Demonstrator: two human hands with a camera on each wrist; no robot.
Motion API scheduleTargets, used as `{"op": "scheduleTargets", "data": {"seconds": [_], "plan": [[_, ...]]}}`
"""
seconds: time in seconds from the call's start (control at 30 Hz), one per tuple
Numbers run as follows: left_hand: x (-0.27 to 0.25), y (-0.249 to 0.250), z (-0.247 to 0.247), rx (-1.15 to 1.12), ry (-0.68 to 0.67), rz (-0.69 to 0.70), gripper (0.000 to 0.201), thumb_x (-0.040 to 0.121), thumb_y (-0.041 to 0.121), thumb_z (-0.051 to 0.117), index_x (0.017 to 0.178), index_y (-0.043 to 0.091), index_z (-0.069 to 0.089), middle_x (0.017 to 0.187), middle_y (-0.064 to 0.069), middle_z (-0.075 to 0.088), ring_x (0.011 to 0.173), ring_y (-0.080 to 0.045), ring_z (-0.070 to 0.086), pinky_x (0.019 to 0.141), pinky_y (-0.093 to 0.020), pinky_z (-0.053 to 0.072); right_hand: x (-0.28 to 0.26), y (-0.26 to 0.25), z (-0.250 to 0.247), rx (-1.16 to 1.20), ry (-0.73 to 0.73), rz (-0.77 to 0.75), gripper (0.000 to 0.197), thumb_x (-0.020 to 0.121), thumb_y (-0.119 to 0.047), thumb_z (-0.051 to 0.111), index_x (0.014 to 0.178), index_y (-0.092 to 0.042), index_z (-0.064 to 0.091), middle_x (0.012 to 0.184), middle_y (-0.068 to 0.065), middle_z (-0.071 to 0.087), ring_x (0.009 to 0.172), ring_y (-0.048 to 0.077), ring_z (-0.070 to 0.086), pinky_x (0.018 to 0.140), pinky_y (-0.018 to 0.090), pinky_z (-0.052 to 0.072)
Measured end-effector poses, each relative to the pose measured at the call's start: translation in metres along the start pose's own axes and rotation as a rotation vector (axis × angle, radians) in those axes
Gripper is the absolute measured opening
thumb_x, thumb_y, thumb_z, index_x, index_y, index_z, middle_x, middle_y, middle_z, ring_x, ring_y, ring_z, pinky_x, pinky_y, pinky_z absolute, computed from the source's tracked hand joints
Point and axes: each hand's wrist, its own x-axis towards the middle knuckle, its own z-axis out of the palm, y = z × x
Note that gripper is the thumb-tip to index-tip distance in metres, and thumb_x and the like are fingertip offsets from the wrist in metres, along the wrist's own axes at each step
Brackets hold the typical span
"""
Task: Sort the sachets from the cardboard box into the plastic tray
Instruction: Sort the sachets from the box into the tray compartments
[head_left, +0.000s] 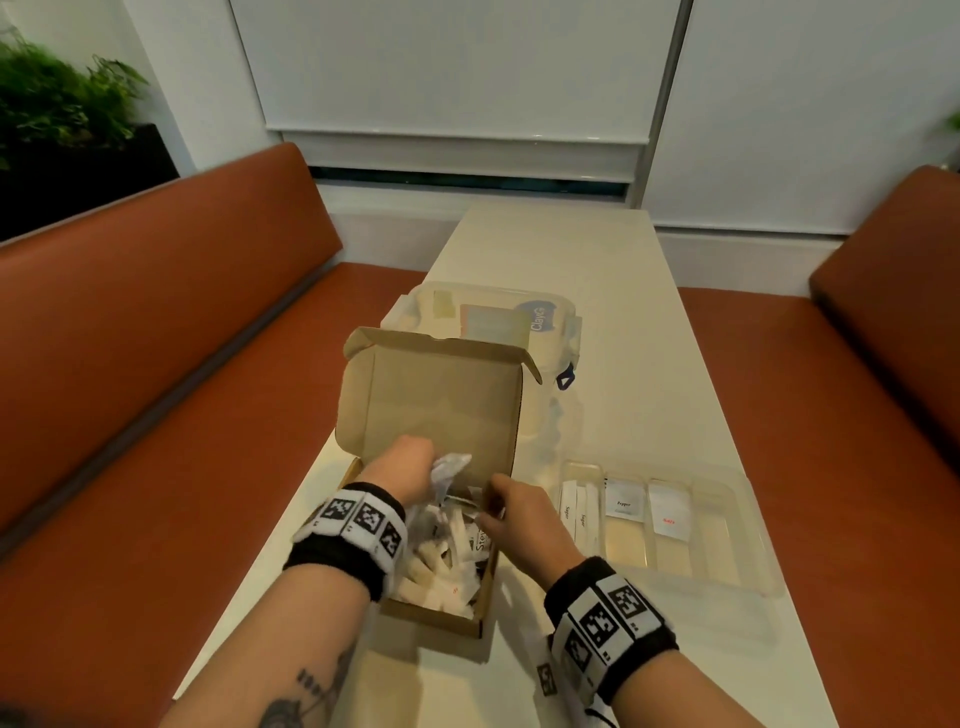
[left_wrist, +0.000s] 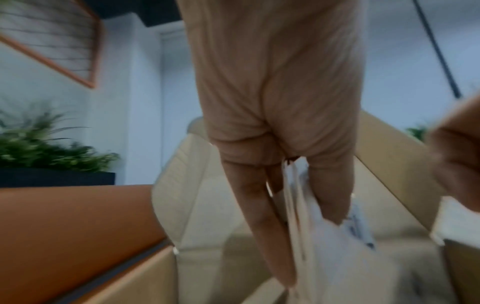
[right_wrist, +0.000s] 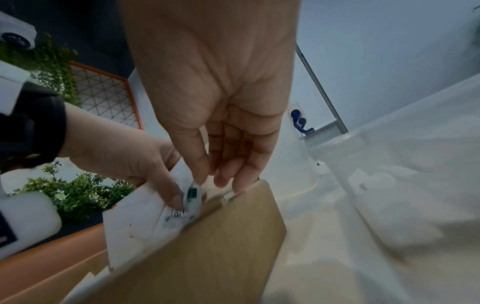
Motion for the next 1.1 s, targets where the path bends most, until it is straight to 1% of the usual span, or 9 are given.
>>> {"op": "scheduleTargets", "data": {"seconds": [0.23, 0.37, 0.47, 0.53, 0.6, 0.73, 0.83, 0.97, 1.1], "plan": [[-0.018, -0.027, -0.034, -0.431, 0.149, -0.056, 0.034, 0.077, 0.014, 0.075, 0.064, 0.014, 0.044, 0.058, 0.004, 0.042, 0.049, -0.011, 0.038, 0.047, -0.022, 0.028, 0.016, -0.016, -0.005, 0.235, 0.051, 0.017, 0.019, 0.091, -0.026, 0.059, 0.106, -0.014, 0.063, 0.090, -0.006, 0.060, 0.082, 0.009, 0.057, 0.070, 0.018, 0.045], [-0.023, -0.033, -0.031, -0.798, 0.195, -0.028, 0.011, 0.077, 0.010, 0.076, 0.084, 0.009, 0.068, 0.079, 0.000, 0.071, 0.071, -0.012, 0.067, 0.061, -0.021, 0.048, 0.023, -0.033, 0.000, 0.647, -0.102, 0.174, 0.038, 0.097, -0.037, 0.047, 0.128, -0.016, 0.049, 0.113, 0.000, 0.057, 0.094, 0.016, 0.061, 0.064, 0.026, 0.056], [-0.024, -0.032, -0.019, -1.061, 0.205, -0.060, 0.017, 0.080, 0.006, 0.072, 0.097, 0.003, 0.069, 0.094, -0.011, 0.074, 0.086, -0.025, 0.071, 0.079, -0.037, 0.056, 0.028, -0.039, 0.006, 0.986, -0.165, 0.337, 0.034, 0.098, -0.040, 0.042, 0.125, -0.020, 0.046, 0.120, 0.007, 0.056, 0.104, 0.025, 0.060, 0.061, 0.034, 0.059], [-0.022, -0.029, -0.010, -1.232, 0.196, -0.100, 0.020, 0.083, 0.003, 0.068, 0.103, -0.001, 0.066, 0.095, -0.015, 0.073, 0.084, -0.027, 0.071, 0.073, -0.038, 0.058, 0.033, -0.038, 0.010, 1.086, -0.130, 0.383, 0.025, 0.099, -0.032, 0.044, 0.118, -0.017, 0.048, 0.116, 0.008, 0.057, 0.103, 0.026, 0.061, 0.065, 0.037, 0.060], [-0.020, -0.025, -0.004, -1.361, 0.185, -0.138, 0.023, 0.085, 0.002, 0.064, 0.107, -0.001, 0.064, 0.093, -0.013, 0.073, 0.077, -0.023, 0.071, 0.062, -0.030, 0.057, 0.038, -0.035, 0.011, 0.982, -0.056, 0.363, 0.020, 0.097, -0.019, 0.045, 0.115, -0.015, 0.051, 0.113, 0.008, 0.061, 0.101, 0.026, 0.062, 0.082, 0.042, 0.057], [-0.013, -0.012, 0.006, -1.562, 0.185, -0.179, 0.028, 0.089, -0.003, 0.054, 0.116, -0.003, 0.059, 0.099, -0.017, 0.069, 0.081, -0.028, 0.068, 0.071, -0.036, 0.055, 0.043, -0.031, 0.005, 0.671, 0.026, 0.201, 0.028, 0.092, -0.005, 0.047, 0.117, -0.008, 0.060, 0.110, 0.010, 0.066, 0.101, 0.027, 0.062, 0.090, 0.042, 0.051], [-0.008, 0.001, 0.012, -1.708, 0.127, -0.206, 0.028, 0.094, 0.001, 0.046, 0.120, -0.003, 0.056, 0.105, -0.023, 0.065, 0.085, -0.032, 0.064, 0.077, -0.041, 0.052, 0.043, -0.030, 0.004, 0.544, 0.045, 0.130, 0.033, 0.090, -0.004, 0.051, 0.120, -0.011, 0.063, 0.110, 0.006, 0.068, 0.093, 0.016, 0.061, 0.084, 0.027, 0.049], [-0.007, 0.010, 0.019, -1.844, 0.127, -0.230, 0.022, 0.095, 0.010, 0.049, 0.111, -0.001, 0.060, 0.086, -0.018, 0.069, 0.067, -0.025, 0.069, 0.058, -0.031, 0.057, 0.044, -0.029, 0.002, 0.523, 0.046, 0.096, 0.034, 0.087, -0.003, 0.054, 0.116, -0.015, 0.067, 0.103, 0.004, 0.071, 0.085, 0.011, 0.063, 0.079, 0.020, 0.050], [-0.007, 0.008, 0.028, -1.765, 0.226, -0.234, 0.023, 0.092, 0.009, 0.057, 0.114, 0.002, 0.062, 0.103, -0.020, 0.069, 0.084, -0.031, 0.069, 0.068, -0.037, 0.056, 0.044, -0.030, -0.002, 0.491, 0.008, 0.063, 0.035, 0.086, -0.002, 0.059, 0.118, -0.015, 0.066, 0.104, 0.000, 0.070, 0.081, 0.005, 0.060, 0.066, 0.003, 0.044]]}}
